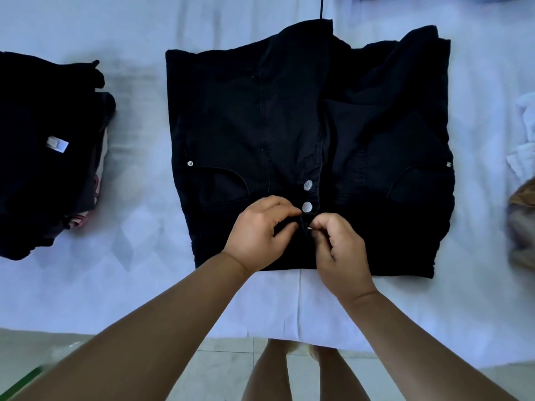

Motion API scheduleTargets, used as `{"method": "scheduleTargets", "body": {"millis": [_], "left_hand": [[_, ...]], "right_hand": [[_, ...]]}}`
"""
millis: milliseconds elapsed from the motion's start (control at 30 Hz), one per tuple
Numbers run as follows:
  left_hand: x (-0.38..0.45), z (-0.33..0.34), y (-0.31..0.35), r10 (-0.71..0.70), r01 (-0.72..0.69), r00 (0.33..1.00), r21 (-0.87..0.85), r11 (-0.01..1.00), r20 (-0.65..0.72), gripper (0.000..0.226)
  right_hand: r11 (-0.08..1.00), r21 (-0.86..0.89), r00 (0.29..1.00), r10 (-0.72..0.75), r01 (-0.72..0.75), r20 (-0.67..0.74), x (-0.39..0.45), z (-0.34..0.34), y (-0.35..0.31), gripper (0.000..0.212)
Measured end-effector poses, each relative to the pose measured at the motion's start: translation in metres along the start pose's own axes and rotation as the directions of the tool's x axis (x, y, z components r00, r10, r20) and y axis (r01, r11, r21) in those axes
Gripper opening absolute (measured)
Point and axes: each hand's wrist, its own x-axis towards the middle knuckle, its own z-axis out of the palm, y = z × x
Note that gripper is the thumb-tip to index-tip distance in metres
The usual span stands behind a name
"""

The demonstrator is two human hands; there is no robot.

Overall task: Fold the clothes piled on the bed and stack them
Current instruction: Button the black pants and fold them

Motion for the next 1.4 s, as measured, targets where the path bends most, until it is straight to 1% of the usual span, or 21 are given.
{"method": "scheduleTargets", "body": {"millis": [167,233,300,400,467,533,567,600,633,667,700,733,767,833,933,1000,1067,1133,1267,1333,1400], "left_hand": [[0.0,0.004,0.007,-0.084,0.082,0.994,-0.043,0.996,-0.065,0.027],[-0.001,0.006,0.01,-0.146,0.138,0.986,-0.098,0.986,-0.084,0.019],[-0.005,0.008,0.01,-0.159,0.148,0.985,-0.153,0.977,-0.061,0.014],[-0.007,0.007,0.009,-0.076,0.073,0.997,-0.1,0.992,-0.026,0.02],[-0.004,0.004,0.006,0.011,-0.01,1.0,0.036,0.999,-0.024,0.024],[0.002,0.003,0.004,0.121,-0.118,0.993,0.174,0.978,-0.004,0.023],[0.003,0.002,0.003,0.166,-0.165,0.986,0.208,0.964,0.013,0.022],[0.003,0.002,0.003,0.174,-0.177,0.984,0.191,0.966,0.03,0.021],[0.003,0.0,0.004,0.152,-0.155,0.988,0.143,0.977,0.032,0.019],[0.001,-0.001,0.006,0.077,-0.078,0.997,0.045,0.996,0.019,0.017],[0.001,-0.003,0.01,-0.052,0.052,0.999,-0.082,0.995,0.0,0.015],[0.002,-0.003,0.013,-0.172,0.169,0.985,-0.188,0.968,0.001,0.015],[0.004,-0.002,0.015,-0.241,0.237,0.971,-0.239,0.942,0.013,0.015],[0.005,0.0,0.015,-0.22,0.223,0.975,-0.198,0.954,0.04,0.019],[0.003,0.0,0.013,-0.171,0.187,0.981,-0.202,0.961,0.093,0.022],[0.003,0.0,0.011,-0.179,0.194,0.979,-0.183,0.964,0.092,0.014],[0.006,0.001,0.008,-0.216,0.223,0.975,-0.199,0.954,0.058,0.004],[0.007,0.004,0.006,-0.167,0.169,0.986,-0.17,0.971,0.024,0.006],[0.007,0.009,0.006,0.053,-0.053,0.998,-0.019,0.998,0.013,0.023],[0.013,0.007,0.003,0.186,-0.189,0.981,0.078,0.979,0.051,0.022],[0.021,0.003,-0.003,0.304,-0.32,0.945,0.159,0.934,0.118,0.021]], "right_hand": [[1.0,-0.027,1.0,-0.007,0.007,0.004,0.001,0.001,0.0,0.015],[0.999,-0.054,1.0,-0.002,0.002,-0.002,0.001,0.003,0.0,0.016],[0.997,-0.071,1.0,0.009,-0.01,-0.008,0.002,0.004,-0.001,0.016],[0.997,-0.082,1.0,0.002,-0.003,-0.022,0.003,0.004,-0.001,0.017],[0.996,-0.085,1.0,-0.01,0.007,-0.028,0.003,0.003,-0.002,0.016],[0.996,-0.094,1.0,-0.009,0.007,-0.023,0.004,0.002,-0.002,0.015],[0.995,-0.095,1.0,-0.005,0.003,-0.016,0.004,0.001,-0.002,0.016],[0.996,-0.094,1.0,-0.002,0.001,-0.01,0.004,0.0,-0.002,0.016],[0.996,-0.091,1.0,-0.002,0.001,-0.007,0.005,-0.001,-0.002,0.016],[0.996,-0.088,1.0,0.0,0.0,-0.007,0.006,-0.001,-0.002,0.016],[0.996,-0.085,1.0,0.007,-0.008,-0.005,0.006,-0.002,-0.003,0.016],[0.997,-0.079,1.0,0.021,-0.021,-0.005,0.007,-0.002,-0.003,0.016],[0.997,-0.07,0.999,0.034,-0.035,-0.01,0.007,-0.001,-0.003,0.016],[0.997,-0.052,0.998,0.055,-0.056,-0.032,0.006,0.0,-0.003,0.015],[0.996,-0.028,0.995,0.083,-0.085,-0.063,0.007,0.001,-0.002,0.011],[0.995,-0.021,0.993,0.098,-0.099,-0.066,0.007,0.001,-0.002,0.011],[0.996,-0.015,0.993,0.09,-0.091,-0.071,0.007,0.001,-0.002,0.012],[0.997,-0.017,0.995,0.072,-0.073,-0.07,0.006,0.001,-0.003,0.013],[0.998,-0.044,0.998,0.036,-0.038,-0.057,0.006,0.002,-0.002,0.014],[0.997,-0.044,0.997,0.064,-0.065,-0.032,0.006,0.001,-0.002,0.016],[0.991,-0.034,0.992,0.128,-0.128,-0.007,0.007,-0.001,-0.006,0.021]]}}
